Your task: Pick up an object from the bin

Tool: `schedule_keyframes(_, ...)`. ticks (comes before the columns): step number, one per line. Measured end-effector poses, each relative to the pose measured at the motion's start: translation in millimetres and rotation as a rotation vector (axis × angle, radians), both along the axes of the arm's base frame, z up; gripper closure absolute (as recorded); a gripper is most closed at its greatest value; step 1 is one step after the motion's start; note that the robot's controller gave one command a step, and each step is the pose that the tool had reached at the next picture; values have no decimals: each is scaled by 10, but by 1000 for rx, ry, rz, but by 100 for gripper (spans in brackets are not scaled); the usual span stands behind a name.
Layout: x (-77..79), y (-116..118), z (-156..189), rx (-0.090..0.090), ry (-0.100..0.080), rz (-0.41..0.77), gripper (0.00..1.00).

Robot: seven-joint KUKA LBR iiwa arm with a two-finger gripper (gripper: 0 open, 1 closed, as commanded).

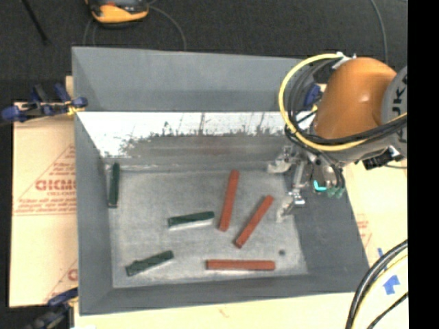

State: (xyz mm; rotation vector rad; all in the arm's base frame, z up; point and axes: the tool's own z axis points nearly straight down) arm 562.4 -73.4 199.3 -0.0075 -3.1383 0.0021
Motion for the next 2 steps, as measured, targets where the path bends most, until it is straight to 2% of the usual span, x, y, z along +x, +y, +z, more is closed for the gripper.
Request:
schedule_keyframes(1,17,1,40,-1,-8,2,0)
schedule_keyframes(2,24,-2,-248,-2,-15,63,0)
